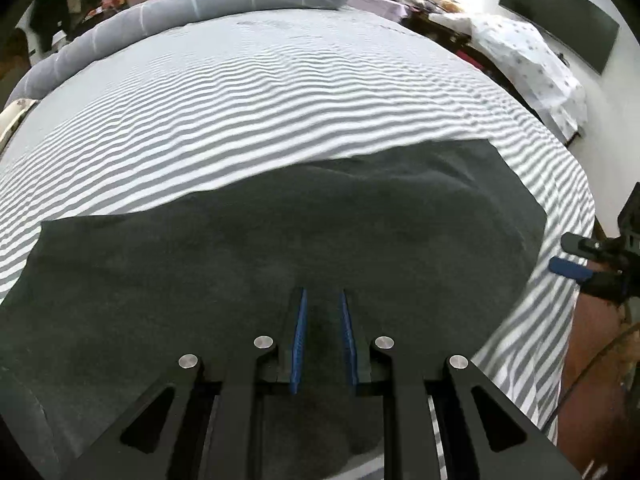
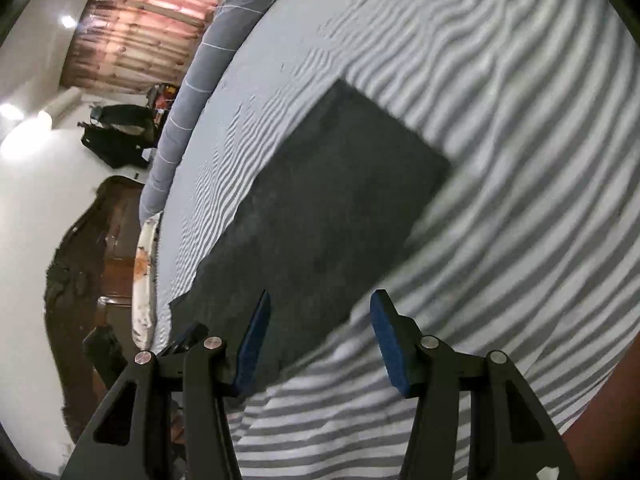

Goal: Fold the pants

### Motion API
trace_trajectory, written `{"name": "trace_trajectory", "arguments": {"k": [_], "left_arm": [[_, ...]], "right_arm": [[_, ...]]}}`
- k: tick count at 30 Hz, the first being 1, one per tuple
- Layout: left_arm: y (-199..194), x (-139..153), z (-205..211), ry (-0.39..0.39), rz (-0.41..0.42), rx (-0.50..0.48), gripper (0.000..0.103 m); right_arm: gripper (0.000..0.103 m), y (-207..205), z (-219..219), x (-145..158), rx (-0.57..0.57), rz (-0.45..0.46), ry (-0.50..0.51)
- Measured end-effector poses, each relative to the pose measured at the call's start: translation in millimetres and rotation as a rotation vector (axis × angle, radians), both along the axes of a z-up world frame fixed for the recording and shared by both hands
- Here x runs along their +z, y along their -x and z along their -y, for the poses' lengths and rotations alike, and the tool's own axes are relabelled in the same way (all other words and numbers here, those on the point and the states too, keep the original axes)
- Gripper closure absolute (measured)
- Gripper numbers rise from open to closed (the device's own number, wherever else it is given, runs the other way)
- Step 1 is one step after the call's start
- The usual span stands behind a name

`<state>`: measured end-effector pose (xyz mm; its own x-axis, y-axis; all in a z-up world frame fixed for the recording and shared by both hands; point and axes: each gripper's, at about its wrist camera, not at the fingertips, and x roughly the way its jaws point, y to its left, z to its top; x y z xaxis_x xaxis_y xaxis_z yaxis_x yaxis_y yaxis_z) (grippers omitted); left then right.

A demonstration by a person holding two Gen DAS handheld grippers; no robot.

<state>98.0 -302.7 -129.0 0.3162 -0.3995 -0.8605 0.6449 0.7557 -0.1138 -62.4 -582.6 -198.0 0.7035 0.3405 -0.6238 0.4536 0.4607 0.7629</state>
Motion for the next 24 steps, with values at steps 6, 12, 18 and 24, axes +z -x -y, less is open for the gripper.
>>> {"name": "trace_trajectory", "arguments": {"k": [6, 12, 18, 24], "left_arm": [[7, -12, 6, -0.036, -0.014, 0.025, 0.085], [-1, -20, 1, -0.031, -0.039, 0.075, 0.085], [3, -22, 3, -0.044, -0.012, 0.062, 0.084], [1, -23, 1, -0.038, -0.02, 0.064, 0.084]], "right_arm": [[0.053, -17, -43, -26, 0.059, 0.05, -0.132], [0.055, -40, -64, -48, 0.069, 0.103, -0.177], [0.053, -44, -21, -44, -0.082, 0.196, -0.166], [0.058, -40, 18, -38, -0.184, 0.214, -0.11]]}}
